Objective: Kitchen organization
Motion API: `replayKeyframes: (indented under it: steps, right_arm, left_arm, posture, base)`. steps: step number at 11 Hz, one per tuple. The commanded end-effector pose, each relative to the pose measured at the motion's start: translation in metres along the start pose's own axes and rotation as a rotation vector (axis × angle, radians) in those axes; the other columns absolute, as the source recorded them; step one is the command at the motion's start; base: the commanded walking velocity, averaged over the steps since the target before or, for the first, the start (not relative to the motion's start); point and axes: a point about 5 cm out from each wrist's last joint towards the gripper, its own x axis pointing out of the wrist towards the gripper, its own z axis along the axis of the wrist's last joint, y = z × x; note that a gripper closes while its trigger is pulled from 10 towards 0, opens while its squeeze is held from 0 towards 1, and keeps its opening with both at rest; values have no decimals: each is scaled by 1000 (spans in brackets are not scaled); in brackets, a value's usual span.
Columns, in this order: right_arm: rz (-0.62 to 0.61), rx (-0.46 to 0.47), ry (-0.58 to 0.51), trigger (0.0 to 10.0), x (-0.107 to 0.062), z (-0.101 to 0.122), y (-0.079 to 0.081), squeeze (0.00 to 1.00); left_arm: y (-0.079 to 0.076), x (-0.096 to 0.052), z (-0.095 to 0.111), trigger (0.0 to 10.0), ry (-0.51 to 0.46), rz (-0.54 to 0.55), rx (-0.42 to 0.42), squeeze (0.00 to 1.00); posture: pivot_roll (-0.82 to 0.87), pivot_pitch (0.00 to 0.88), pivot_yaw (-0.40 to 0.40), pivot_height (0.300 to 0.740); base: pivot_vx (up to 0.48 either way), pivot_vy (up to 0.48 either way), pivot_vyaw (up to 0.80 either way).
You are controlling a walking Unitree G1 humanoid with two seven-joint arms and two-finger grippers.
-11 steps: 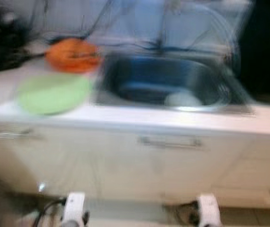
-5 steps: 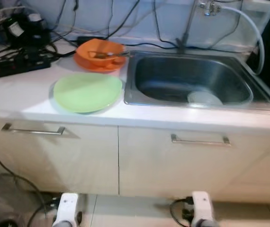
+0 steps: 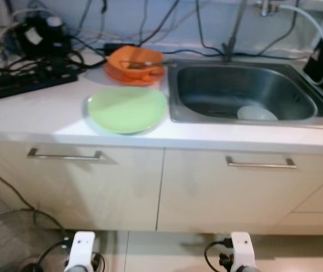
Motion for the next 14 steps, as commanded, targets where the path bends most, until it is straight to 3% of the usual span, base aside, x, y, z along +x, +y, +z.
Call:
replayKeyframes:
  steps: [1, 14]
  right_arm:
    - [-16, -12, -2, 10000, -1, 1, -5, 0]
    - [1, -59, 1, 10000, -1, -1, -2, 0]
  left_arm:
    - [-3, 0, 0, 10000, 3, -2, 4, 0]
    - [-6, 1, 4, 10000, -6, -39, 42, 0]
  posture:
    - [172, 23, -10, 740]
    - [177, 0, -1, 740]
  base:
    - [0, 0, 0]
    - [0, 0, 0]
